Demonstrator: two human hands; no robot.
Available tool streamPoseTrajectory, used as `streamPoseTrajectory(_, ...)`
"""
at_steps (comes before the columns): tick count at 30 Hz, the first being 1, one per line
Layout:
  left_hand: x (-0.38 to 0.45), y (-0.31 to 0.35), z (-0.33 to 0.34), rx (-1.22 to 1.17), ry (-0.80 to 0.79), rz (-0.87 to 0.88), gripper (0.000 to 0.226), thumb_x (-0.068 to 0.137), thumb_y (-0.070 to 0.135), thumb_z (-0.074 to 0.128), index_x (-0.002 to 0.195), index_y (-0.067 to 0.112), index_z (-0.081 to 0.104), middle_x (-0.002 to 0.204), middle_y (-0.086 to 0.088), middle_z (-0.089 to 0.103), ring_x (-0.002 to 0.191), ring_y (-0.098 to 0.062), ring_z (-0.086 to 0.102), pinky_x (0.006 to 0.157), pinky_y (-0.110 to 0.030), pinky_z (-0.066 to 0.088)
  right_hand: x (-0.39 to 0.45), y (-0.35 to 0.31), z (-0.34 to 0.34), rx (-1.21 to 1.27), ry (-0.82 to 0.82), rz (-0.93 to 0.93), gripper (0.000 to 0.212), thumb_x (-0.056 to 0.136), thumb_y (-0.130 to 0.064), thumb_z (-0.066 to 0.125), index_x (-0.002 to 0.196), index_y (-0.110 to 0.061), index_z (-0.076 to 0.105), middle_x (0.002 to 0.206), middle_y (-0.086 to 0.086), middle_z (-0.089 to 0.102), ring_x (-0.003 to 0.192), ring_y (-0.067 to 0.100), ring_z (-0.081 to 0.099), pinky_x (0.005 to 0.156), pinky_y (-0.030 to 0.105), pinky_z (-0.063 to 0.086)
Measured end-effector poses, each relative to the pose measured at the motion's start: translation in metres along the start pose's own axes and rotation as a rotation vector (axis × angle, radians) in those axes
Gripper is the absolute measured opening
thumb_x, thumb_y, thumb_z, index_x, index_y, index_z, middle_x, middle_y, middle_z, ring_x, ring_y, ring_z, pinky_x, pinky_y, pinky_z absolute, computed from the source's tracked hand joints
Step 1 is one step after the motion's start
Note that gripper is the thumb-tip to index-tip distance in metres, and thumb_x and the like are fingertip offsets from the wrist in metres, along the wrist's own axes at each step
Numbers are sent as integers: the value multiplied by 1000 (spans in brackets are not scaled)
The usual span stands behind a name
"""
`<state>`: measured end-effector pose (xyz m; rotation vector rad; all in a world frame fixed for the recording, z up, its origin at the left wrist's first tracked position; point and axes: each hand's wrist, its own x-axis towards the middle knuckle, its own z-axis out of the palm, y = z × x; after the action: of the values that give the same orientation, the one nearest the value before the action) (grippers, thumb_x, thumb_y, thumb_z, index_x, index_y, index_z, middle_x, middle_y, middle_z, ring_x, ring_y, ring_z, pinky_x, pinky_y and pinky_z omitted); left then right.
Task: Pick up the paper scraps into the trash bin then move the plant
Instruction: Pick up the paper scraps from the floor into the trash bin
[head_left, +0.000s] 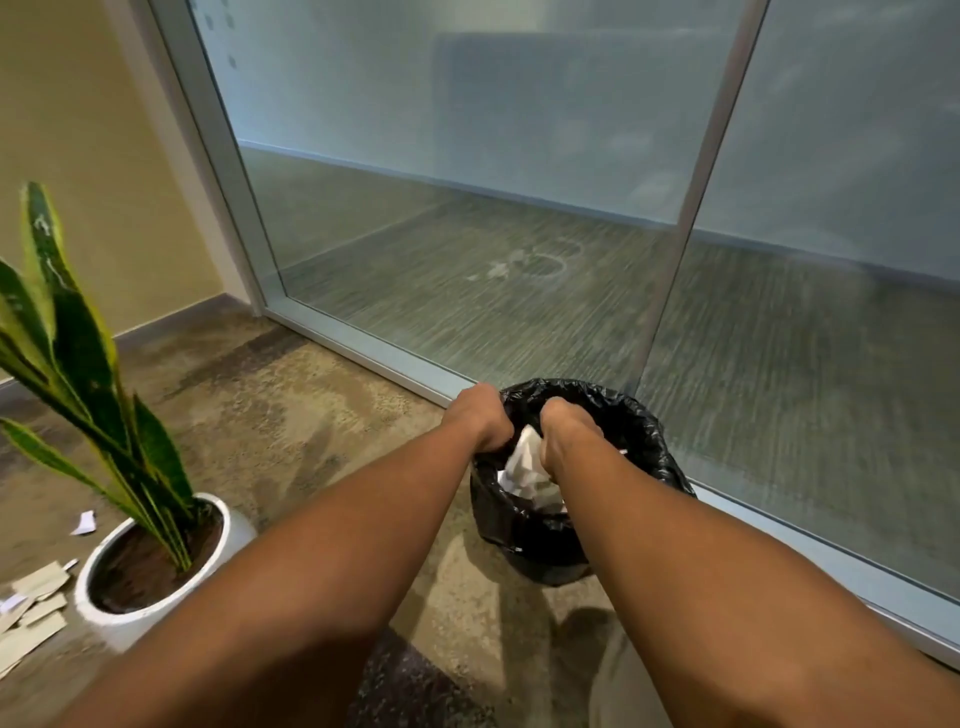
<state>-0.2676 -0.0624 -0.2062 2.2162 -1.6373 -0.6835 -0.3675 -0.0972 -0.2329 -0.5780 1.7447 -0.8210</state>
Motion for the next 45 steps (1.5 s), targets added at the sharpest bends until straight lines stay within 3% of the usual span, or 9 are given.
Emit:
streamPoseTrajectory(2, -1, -2, -2, -45, 37, -20, 39, 87, 10, 57, 125, 5, 64, 125, -16, 66, 115, -33, 63, 98, -40, 53, 14, 4, 0, -14, 19, -4, 75, 63, -39, 57, 130, -4, 54, 127, 14, 56, 109, 37, 61, 95, 45, 50)
streamPoseTrajectory(8, -8, -15, -14, -180, 121, -61, 42, 87, 15, 59, 129, 16, 62, 122, -8, 69, 112, -27, 65, 96, -40, 54, -42, -11, -4, -241, 151, -123, 62, 88, -35, 57, 139, -4, 42, 144, 18, 38, 130, 38, 41, 104, 44, 39)
streamPoseTrajectory(11, -12, -27, -21, -181, 180, -83, 40, 85, 17, 62, 124, 23, 63, 119, -1, 69, 108, -23, 66, 92, -36, 55, -60, -13, 17, -352, 49, -274, 52, 89, -29, 56, 135, -5, 50, 143, 15, 40, 130, 35, 42, 93, 40, 43)
streamPoseTrajectory(17, -33, -83, -52, 209, 299, -79, 29, 83, 13, 55, 104, 31, 66, 98, 3, 71, 93, -23, 68, 64, -29, 46, -106, 3, 76, -516, -155, -593, 41, 85, -31, 59, 119, -7, 64, 127, 13, 59, 113, 34, 61, 90, 37, 51)
streamPoseTrajectory(23, -67, -160, -84, 216, 216, -219, 25, 83, 15, 59, 101, 29, 68, 98, 2, 70, 90, -21, 65, 76, -34, 56, -141, 42, 123, -801, -423, -746, 29, 89, -37, 62, 97, -10, 71, 106, 7, 70, 97, 28, 67, 67, 30, 45)
streamPoseTrajectory(27, -98, -204, -99, 233, 224, -307, 9, 83, 17, 59, 82, 25, 63, 91, -1, 69, 88, -23, 63, 70, -28, 46, -169, 74, 148, -881, -517, -919, 33, 93, -40, 58, 103, -11, 72, 110, 10, 69, 100, 30, 65, 75, 33, 50)
streamPoseTrajectory(31, -129, -249, -119, 218, 231, -377, 11, 84, 20, 58, 87, 27, 66, 97, -4, 73, 95, -27, 67, 76, -30, 50, -206, 104, 172, -934, -683, -1049, 33, 97, -35, 50, 94, -10, 70, 108, 15, 66, 98, 34, 62, 75, 33, 45)
streamPoseTrajectory(35, -154, -291, -136, 231, 215, -393, 8, 82, 22, 61, 82, 28, 66, 92, -1, 72, 94, -25, 67, 77, -30, 50, -231, 123, 194, -921, -839, -1058, 33, 91, -24, 53, 61, -18, 42, 87, 15, 61, 81, 31, 55, 66, 31, 40)
streamPoseTrajectory(45, -209, -421, -197, 285, 206, -438, 27, 84, 12, 54, 92, 32, 70, 82, 9, 64, 81, -18, 61, 74, -25, 50, -303, 194, 290, -946, -967, -1117, 12, 86, -22, 60, 76, -15, 61, 92, 11, 67, 87, 30, 63, 77, 39, 55)
